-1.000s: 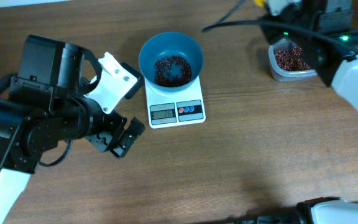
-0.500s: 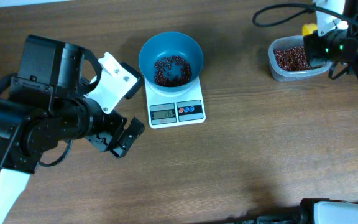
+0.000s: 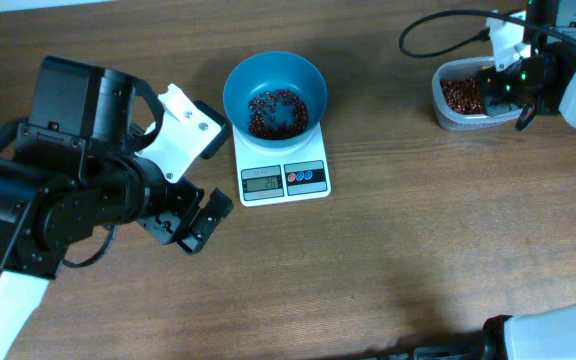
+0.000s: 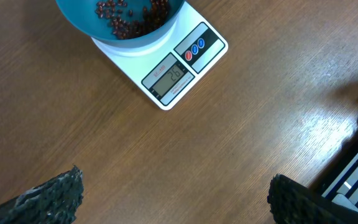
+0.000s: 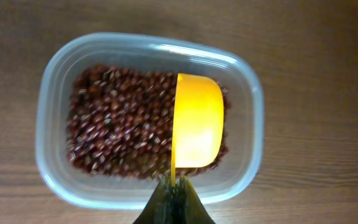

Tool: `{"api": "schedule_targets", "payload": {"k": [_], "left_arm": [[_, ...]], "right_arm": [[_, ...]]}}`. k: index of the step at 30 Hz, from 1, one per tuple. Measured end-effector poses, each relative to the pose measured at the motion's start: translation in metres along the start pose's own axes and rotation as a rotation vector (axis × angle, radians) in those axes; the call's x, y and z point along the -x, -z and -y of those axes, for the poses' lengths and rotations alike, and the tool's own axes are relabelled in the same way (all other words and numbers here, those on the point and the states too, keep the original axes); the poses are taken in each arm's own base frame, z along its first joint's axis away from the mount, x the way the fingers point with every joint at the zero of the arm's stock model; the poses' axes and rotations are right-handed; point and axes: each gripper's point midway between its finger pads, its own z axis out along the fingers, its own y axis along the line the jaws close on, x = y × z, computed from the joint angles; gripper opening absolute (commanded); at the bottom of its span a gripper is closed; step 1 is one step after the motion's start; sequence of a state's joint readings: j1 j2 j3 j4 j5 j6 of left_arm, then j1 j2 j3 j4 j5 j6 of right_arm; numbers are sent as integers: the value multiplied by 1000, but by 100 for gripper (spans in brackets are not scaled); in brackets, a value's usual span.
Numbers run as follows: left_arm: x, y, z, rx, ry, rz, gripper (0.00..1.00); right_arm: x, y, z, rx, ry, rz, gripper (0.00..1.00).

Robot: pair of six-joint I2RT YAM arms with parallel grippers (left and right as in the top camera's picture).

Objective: Scoop item into bowl and weigh 50g on scale

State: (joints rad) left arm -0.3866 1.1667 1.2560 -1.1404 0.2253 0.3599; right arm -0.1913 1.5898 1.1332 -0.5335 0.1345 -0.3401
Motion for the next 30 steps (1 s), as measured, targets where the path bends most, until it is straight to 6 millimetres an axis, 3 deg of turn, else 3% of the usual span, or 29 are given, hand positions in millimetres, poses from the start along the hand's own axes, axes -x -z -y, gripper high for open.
{"api": "schedule_targets", "payload": {"k": [15,23,30], "left_arm": [[0,0,0,0,0,0,99],[0,0,0,0,0,0,99],[0,0,0,0,0,0,99]], "right_arm": [[-3,1,15,-87,-1,-21,4],[-6,-4,-5,23,4,-27,4],[-7,-5,-10,51,-34,-29,4]]}}
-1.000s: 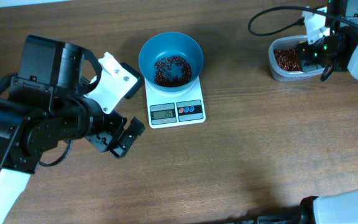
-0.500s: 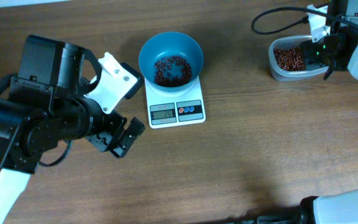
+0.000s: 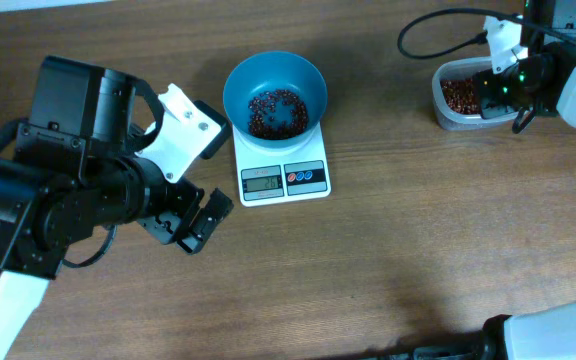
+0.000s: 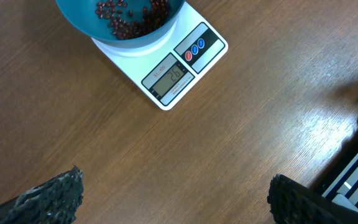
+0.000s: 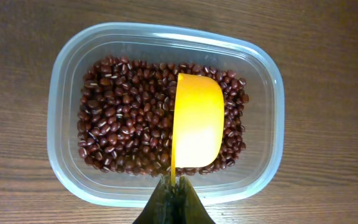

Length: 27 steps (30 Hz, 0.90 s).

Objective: Scoop item into bowl and weigh 50g on scale

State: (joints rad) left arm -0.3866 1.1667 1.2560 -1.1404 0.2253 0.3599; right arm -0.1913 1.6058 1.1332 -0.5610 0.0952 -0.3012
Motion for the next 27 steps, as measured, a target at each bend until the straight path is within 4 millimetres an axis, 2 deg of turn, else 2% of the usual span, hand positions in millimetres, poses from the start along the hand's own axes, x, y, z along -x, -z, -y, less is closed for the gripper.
{"api": "schedule_targets", "payload": {"k": [9,18,27], "left_arm": [[0,0,0,0,0,0,99],[0,0,0,0,0,0,99],[0,0,0,0,0,0,99]], "right_arm": [[5,1,-16,94,-60,27,4],[8,2,-21,130,-124,36,4],[15,6,-35,222,-193,53,4]]}}
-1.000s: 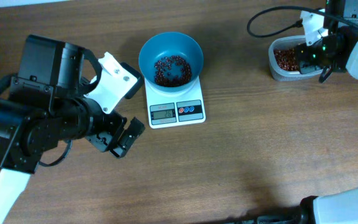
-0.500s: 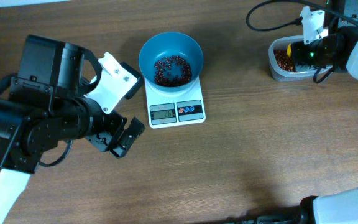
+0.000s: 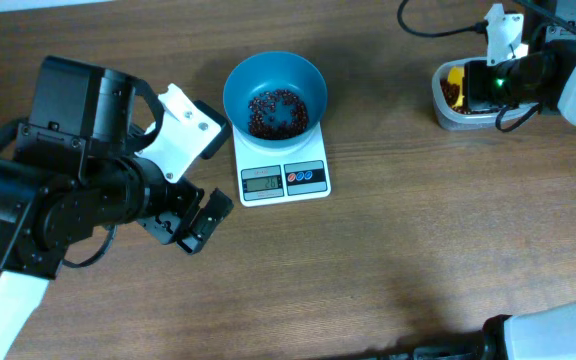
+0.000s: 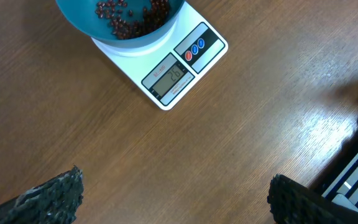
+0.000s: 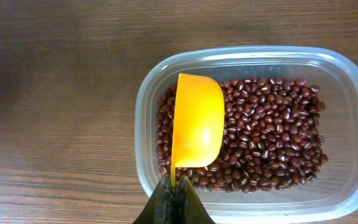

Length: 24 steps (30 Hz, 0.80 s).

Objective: Scoop item into bowl and weigh 50g on scale

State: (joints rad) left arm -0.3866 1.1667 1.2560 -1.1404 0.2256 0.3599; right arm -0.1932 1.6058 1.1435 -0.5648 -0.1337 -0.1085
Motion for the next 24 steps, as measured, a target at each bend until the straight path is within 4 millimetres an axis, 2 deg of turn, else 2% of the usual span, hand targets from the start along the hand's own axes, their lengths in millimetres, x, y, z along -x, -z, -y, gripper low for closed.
{"api": "schedule_targets", "payload": {"k": [3,11,20,24], "left_arm": [[0,0,0,0,0,0,99],[0,0,0,0,0,0,99],[0,0,0,0,0,0,99],[0,0,0,0,0,0,99]], "right_arm": [[-1,1,7,0,-42,-2,4],[-4,11,46,61,-270,31,4],[-2,28,62,239,-400,98,4],[0,35,63,300,-427,123,4]]}}
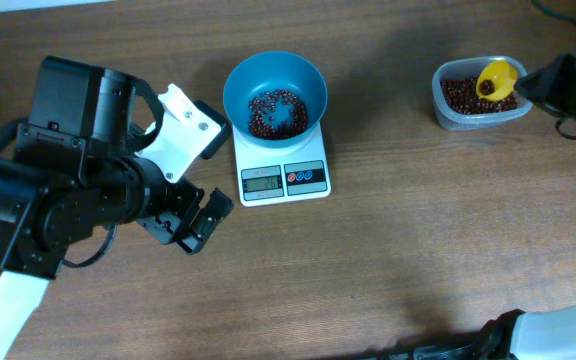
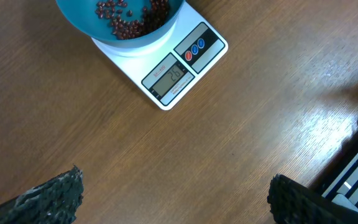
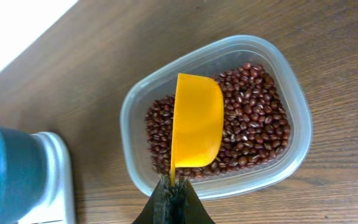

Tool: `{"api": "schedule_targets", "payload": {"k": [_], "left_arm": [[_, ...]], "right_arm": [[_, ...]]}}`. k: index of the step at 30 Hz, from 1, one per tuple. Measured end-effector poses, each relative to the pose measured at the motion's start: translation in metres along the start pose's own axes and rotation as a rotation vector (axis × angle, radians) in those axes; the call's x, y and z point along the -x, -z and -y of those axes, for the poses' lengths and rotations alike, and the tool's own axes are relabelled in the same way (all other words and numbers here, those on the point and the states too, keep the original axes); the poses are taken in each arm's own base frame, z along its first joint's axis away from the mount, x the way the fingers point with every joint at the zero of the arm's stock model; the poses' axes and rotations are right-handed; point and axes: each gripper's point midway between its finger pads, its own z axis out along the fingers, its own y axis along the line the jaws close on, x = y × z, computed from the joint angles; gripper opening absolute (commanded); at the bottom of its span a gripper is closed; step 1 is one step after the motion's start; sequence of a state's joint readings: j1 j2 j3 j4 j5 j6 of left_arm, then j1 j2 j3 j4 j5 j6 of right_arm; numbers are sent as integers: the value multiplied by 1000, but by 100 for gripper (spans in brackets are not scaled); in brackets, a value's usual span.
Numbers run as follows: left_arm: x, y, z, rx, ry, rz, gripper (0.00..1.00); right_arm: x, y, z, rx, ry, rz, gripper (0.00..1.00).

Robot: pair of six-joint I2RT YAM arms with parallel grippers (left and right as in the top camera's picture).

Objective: Scoop item into bowl and weigh 50g on scale

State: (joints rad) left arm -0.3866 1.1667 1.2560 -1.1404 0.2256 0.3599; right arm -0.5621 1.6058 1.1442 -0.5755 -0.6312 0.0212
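Observation:
A blue bowl [image 1: 275, 92] with a layer of red beans sits on the white scale [image 1: 284, 172], whose display reads 26 in the left wrist view [image 2: 168, 76]. At the far right a clear tub [image 1: 473, 95] holds red beans [image 3: 253, 130]. My right gripper [image 3: 174, 186] is shut on the handle of the yellow scoop [image 3: 197, 121], which hangs over the tub with its underside toward the wrist camera; its contents are hidden. My left gripper [image 2: 173, 199] stands open over bare table left of the scale.
The brown wooden table [image 1: 418, 230] carries nothing else near the scale. A white surface shows beyond the table's far edge [image 3: 17, 31]. The left arm's bulky black body [image 1: 68, 190] fills the left side of the overhead view.
My right gripper and scoop have moved back to the right and turned, now over the tub's right part with the scale in its view. The left arm and the reading of 26 are unchanged.
The right gripper held the yellow scoop over the bean tub at every moment: above its middle right, then centred, then over its left end, now pulled to the right and angled. The bowl's beans, the reading of 26 and the open left gripper stayed as they were.

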Motion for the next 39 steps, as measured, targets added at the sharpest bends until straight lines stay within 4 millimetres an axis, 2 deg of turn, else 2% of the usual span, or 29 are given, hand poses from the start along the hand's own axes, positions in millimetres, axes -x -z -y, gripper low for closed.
{"api": "schedule_targets", "payload": {"k": [7,12,15,21,26,31,39], "left_arm": [[0,0,0,0,0,0,99],[0,0,0,0,0,0,99],[0,0,0,0,0,0,99],[0,0,0,0,0,0,99],[0,0,0,0,0,0,99],[0,0,0,0,0,0,99],[0,0,0,0,0,0,99]], "right_arm": [[5,3,-23,142,8,18,4],[16,7,-47,273,53,60,4],[24,6,-65,331,80,85,4],[30,-6,-117,438,203,108,4],[22,-18,-172,538,343,111,4],[2,-26,-214,614,427,80,4],[-32,-33,-257,695,527,19,4]]}}
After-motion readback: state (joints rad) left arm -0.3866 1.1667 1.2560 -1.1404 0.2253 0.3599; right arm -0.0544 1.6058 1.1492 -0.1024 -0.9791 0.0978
